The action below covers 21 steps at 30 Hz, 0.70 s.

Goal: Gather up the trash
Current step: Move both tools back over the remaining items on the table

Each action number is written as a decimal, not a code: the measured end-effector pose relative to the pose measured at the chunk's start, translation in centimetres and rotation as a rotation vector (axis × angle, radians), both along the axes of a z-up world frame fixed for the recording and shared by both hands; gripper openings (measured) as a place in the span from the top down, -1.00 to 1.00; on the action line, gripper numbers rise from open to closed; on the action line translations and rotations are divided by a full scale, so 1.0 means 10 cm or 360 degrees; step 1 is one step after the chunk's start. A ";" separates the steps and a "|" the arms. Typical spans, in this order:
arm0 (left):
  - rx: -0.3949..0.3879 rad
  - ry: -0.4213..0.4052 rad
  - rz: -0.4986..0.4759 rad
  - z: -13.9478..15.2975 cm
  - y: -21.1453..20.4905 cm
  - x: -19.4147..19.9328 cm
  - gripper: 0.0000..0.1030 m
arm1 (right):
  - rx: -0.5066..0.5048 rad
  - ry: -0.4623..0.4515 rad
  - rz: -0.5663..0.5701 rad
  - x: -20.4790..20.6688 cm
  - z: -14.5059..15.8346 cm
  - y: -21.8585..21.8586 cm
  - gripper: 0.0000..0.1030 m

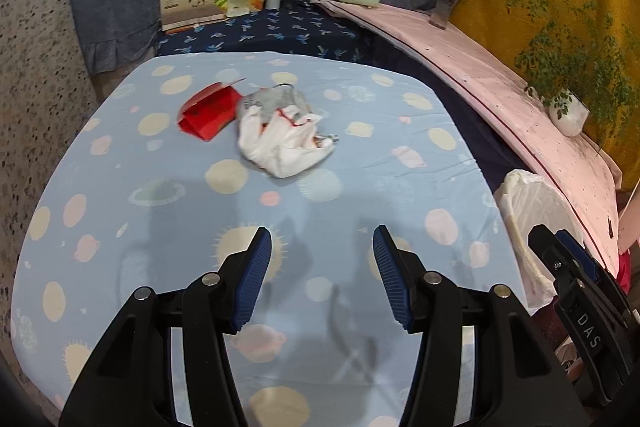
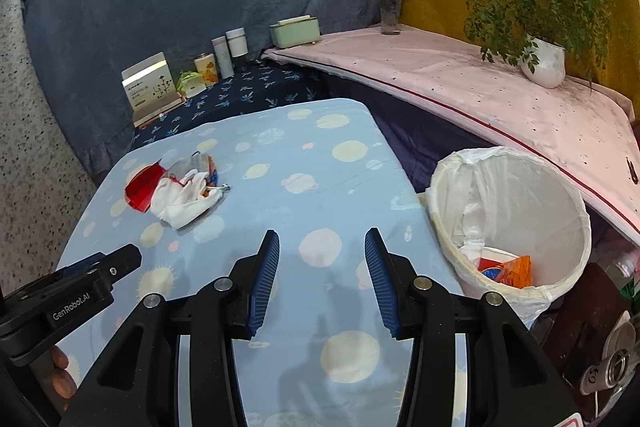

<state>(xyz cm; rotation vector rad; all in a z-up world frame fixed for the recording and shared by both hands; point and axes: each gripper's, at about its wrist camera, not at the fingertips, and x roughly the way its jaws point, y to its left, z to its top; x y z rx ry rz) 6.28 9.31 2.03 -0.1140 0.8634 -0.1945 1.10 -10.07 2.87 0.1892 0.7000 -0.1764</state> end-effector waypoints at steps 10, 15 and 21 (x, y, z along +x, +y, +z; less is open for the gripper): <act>-0.0039 0.0023 0.0137 -0.08 0.56 0.01 0.02 | -0.0054 0.0041 0.0126 0.17 -0.04 0.54 0.14; -0.0057 0.0033 0.0189 -0.12 0.77 0.03 0.02 | -0.0078 0.0046 0.0173 0.26 -0.04 0.76 0.14; -0.0071 0.0044 0.0245 -0.16 0.99 0.08 0.02 | -0.0098 0.0060 0.0221 0.36 -0.06 0.97 0.14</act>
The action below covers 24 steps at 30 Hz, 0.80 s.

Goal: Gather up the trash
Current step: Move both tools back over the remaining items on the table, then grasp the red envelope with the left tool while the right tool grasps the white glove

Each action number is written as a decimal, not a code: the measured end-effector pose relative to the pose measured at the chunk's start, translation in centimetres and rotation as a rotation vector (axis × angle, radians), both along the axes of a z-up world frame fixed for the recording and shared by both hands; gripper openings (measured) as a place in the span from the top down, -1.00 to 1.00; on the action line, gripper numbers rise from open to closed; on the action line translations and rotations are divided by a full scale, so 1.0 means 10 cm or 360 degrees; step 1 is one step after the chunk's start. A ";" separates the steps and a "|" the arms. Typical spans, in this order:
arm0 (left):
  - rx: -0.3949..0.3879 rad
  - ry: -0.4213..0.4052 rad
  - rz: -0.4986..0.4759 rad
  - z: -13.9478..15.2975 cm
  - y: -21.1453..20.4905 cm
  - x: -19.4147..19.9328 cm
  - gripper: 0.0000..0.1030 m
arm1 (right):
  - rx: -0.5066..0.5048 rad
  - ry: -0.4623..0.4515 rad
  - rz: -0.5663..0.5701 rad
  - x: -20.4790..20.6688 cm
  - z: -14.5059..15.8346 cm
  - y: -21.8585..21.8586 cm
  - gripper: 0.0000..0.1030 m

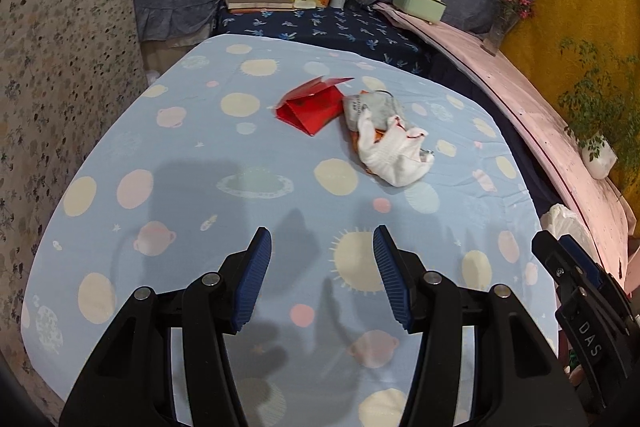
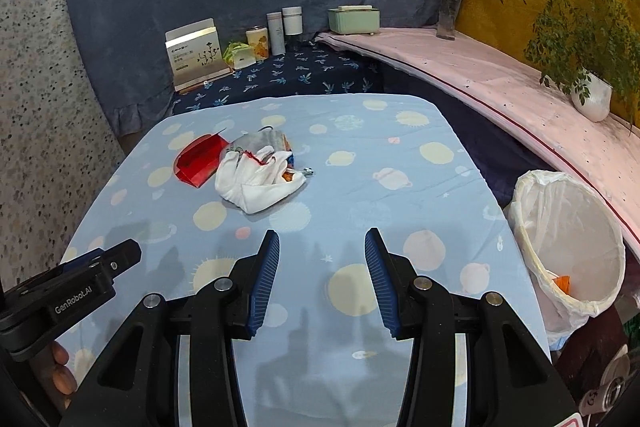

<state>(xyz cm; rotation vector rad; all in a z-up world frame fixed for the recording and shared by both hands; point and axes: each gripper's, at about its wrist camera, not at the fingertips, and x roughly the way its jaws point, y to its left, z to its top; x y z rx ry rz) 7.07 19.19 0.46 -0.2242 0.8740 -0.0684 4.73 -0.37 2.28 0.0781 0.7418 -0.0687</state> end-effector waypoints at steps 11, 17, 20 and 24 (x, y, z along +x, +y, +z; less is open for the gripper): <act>0.0014 0.0028 0.0057 -0.09 0.25 0.13 0.02 | -0.0001 0.0026 0.0043 0.21 -0.07 0.23 0.14; 0.0032 0.0045 0.0069 -0.13 0.32 0.23 0.02 | 0.0011 0.0038 0.0058 0.31 -0.11 0.29 0.14; 0.0037 0.0058 0.0075 -0.17 0.35 0.30 0.01 | 0.0021 0.0043 0.0062 0.38 -0.14 0.32 0.14; 0.0049 0.0069 0.0085 -0.21 0.40 0.38 -0.04 | 0.0026 0.0056 0.0066 0.47 -0.19 0.35 0.14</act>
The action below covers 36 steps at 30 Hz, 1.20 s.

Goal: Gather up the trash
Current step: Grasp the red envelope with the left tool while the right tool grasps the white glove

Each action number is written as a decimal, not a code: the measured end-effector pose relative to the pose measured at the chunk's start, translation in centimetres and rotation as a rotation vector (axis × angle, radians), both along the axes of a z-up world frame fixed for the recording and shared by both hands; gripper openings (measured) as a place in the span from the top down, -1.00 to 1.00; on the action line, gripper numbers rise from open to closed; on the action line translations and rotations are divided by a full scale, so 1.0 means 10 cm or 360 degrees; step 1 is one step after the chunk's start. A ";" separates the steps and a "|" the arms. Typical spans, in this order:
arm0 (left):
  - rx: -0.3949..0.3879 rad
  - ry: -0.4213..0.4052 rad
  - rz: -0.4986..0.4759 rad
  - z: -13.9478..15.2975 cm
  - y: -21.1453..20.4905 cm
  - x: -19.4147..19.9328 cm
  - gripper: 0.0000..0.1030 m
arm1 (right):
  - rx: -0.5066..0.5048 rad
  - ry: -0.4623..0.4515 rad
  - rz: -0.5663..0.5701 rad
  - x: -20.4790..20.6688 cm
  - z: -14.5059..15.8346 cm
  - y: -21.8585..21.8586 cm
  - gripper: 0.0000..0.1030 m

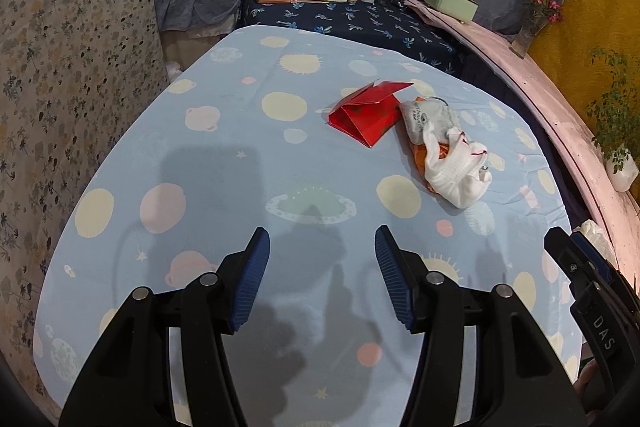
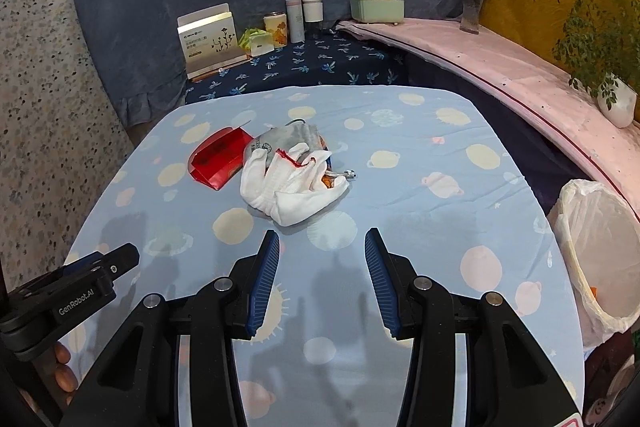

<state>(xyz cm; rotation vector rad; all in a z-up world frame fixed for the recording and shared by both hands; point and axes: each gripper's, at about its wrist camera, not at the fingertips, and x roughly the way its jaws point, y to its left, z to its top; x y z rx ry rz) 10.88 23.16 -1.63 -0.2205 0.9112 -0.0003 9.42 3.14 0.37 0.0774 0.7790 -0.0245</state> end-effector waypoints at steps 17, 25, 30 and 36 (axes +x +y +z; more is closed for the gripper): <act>0.0018 -0.0044 -0.0001 0.05 0.06 0.73 -0.45 | 0.0102 0.0068 0.0029 0.61 -0.27 0.11 0.14; 0.0120 -0.0068 -0.0097 -0.03 -0.20 1.21 -0.65 | 0.0151 0.0089 0.0033 0.89 -0.40 0.10 0.02; 0.0136 -0.0045 -0.0148 -0.19 -0.32 1.45 -0.52 | 0.0176 0.0127 0.0025 1.03 -0.54 0.06 0.02; 0.0047 0.0029 -0.0205 -0.36 -0.37 1.58 0.41 | 0.0216 0.0170 0.0021 1.11 -0.69 -0.01 0.16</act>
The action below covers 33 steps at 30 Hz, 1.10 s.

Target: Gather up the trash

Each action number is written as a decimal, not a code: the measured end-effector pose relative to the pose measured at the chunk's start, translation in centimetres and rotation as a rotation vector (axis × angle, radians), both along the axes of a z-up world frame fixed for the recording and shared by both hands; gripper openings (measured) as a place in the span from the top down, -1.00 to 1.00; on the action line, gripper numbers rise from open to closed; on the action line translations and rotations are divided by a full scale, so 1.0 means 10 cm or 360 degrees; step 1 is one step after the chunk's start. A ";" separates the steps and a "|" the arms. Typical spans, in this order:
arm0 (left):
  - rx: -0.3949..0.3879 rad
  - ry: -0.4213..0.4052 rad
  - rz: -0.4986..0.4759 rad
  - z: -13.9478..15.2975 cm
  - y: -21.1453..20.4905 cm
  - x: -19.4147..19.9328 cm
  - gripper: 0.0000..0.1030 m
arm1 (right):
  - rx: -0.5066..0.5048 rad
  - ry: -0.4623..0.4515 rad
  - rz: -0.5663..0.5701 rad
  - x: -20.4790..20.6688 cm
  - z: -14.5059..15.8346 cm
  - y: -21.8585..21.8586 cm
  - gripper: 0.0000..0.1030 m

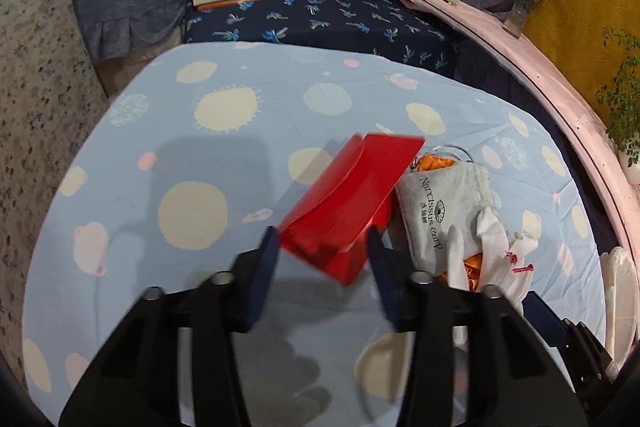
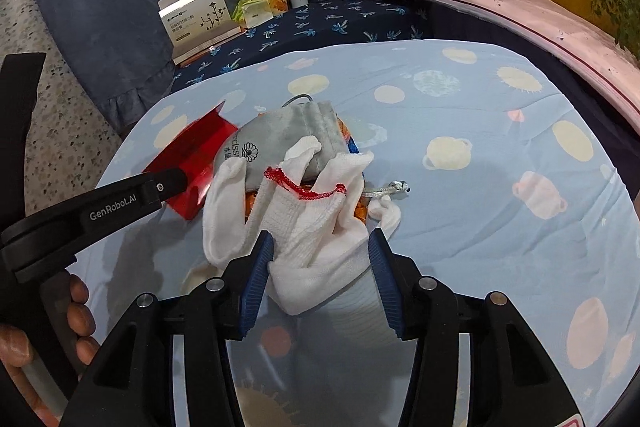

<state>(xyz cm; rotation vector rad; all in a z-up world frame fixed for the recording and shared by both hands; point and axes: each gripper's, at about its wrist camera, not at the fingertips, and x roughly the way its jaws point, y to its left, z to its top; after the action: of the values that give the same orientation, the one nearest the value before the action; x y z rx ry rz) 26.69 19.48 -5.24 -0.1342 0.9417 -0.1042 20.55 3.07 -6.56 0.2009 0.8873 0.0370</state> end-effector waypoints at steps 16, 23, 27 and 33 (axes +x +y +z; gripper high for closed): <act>-0.0034 -0.0070 -0.0003 0.21 -0.10 -0.40 1.00 | 0.0008 -0.0078 -0.0044 -0.35 0.21 -0.26 0.89; -0.0075 -0.0054 0.0007 0.30 0.00 -0.55 0.98 | 0.0024 -0.0157 -0.0102 -0.61 0.43 -0.47 0.90; -0.0023 -0.0072 0.0023 0.29 0.06 -0.48 0.00 | 0.0043 -0.0156 -0.0129 -0.65 0.46 -0.57 0.90; 0.0077 -0.0122 -0.0057 0.21 -0.01 -0.18 -0.10 | 0.0065 -0.0118 -0.0149 -0.64 0.39 -0.66 0.90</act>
<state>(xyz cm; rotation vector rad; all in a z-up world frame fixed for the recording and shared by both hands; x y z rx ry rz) 24.91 19.42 -3.13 -0.0680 0.8696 -0.1185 14.12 -3.53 -2.63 0.2776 0.8031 -0.0241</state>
